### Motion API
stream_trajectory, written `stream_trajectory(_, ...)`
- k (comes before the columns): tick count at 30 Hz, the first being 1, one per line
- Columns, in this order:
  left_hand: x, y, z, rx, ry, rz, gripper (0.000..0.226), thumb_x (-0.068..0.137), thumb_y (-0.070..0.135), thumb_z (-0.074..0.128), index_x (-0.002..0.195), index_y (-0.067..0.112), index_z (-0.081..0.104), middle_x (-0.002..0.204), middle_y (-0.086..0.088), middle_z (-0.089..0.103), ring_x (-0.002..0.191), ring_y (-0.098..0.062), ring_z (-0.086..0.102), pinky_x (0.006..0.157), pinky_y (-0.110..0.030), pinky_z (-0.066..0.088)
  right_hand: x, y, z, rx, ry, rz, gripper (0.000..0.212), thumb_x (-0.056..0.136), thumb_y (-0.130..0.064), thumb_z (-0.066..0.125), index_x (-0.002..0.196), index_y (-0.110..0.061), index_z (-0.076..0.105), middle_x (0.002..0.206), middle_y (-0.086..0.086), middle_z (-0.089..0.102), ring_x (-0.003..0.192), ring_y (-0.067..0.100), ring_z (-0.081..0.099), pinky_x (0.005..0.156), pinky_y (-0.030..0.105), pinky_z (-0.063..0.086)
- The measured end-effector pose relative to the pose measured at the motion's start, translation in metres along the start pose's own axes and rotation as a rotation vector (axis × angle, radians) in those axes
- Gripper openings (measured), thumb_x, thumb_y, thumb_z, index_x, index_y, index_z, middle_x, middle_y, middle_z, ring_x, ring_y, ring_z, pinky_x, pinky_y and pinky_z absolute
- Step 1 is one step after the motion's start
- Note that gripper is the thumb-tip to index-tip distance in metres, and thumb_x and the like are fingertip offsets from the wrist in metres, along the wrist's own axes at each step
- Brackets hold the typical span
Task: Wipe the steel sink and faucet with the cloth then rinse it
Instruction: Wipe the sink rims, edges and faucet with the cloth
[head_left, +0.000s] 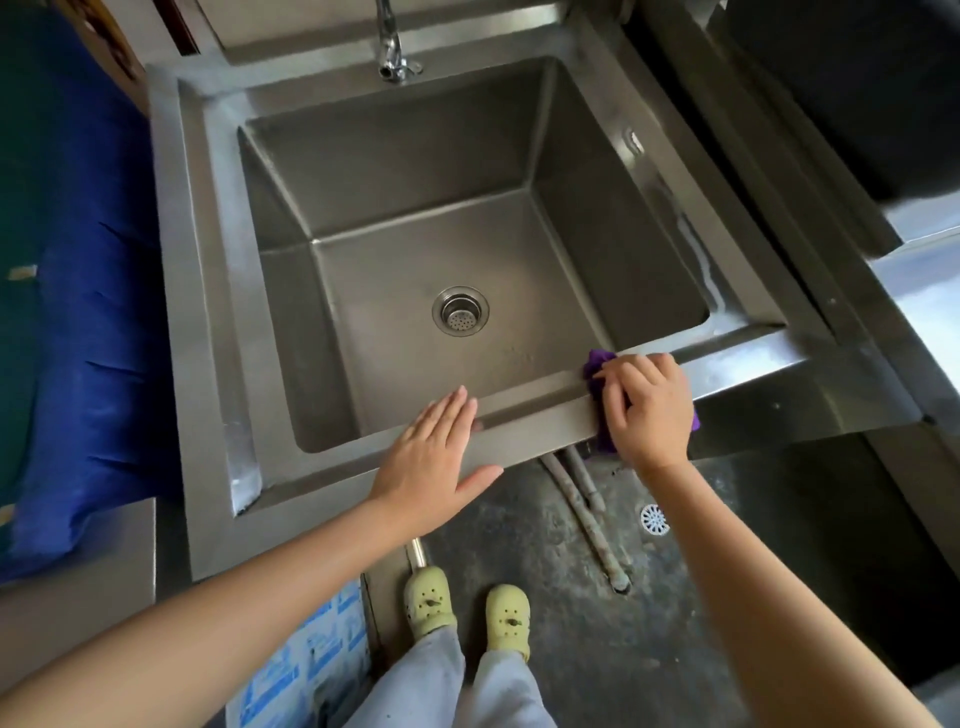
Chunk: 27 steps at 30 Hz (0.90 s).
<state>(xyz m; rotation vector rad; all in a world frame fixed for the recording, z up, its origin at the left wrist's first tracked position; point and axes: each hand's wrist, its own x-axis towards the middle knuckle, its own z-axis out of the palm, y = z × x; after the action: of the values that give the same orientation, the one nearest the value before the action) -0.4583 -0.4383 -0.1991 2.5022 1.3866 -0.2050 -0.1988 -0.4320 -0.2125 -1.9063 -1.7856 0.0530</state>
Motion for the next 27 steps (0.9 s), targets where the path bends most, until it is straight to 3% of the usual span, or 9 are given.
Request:
stream_trajectory(11,0.063,0.056,-0.008,-0.088,-0.046,0.079,0.076,0.093,0.058,0.018,0.149,0.009,0.0,0.158,-0.008,-0.006,0.145,-0.017,-0.007,0.119,-0.031,-0.001,0.03,0.076,-0.023,0.003,0.022,0.074,0.033,0.089,-0.022,0.04,0.079,-0.01,0.07,0.08,0.002,0.069,0.078,0.029,0.051,0.07,0.034,0.04)
stream_trajectory(17,0.111,0.103,-0.012,-0.132,-0.045,0.104,0.073,0.095,0.056,0.022,0.149,0.011,0.001,0.158,-0.006,-0.006,0.145,-0.015,-0.008,0.115,-0.028,-0.005,0.052,0.135,-0.044,-0.012,-0.025,0.065,0.037,0.088,-0.027,0.039,0.082,-0.01,0.072,0.082,0.004,0.07,0.075,0.027,0.049,0.068,0.036,0.044)
stream_trajectory(20,0.134,0.128,-0.013,-0.146,-0.069,0.083,0.075,0.094,0.057,0.023,0.15,0.012,0.003,0.159,-0.004,-0.005,0.145,-0.014,-0.007,0.118,-0.031,0.002,0.059,0.153,-0.05,-0.053,-0.059,0.014,0.033,0.087,-0.025,0.042,0.08,-0.01,0.071,0.083,0.004,0.07,0.074,0.026,0.047,0.066,0.034,0.041)
stream_trajectory(27,0.173,0.173,-0.02,-0.137,-0.093,0.078,0.075,0.094,0.058,0.023,0.15,0.012,0.001,0.158,-0.003,-0.007,0.145,-0.013,-0.008,0.116,-0.03,0.002,0.07,0.169,-0.054,-0.12,-0.146,-0.09,0.025,0.086,-0.022,0.047,0.077,-0.012,0.069,0.084,0.001,0.067,0.079,0.027,0.052,0.068,0.036,0.043)
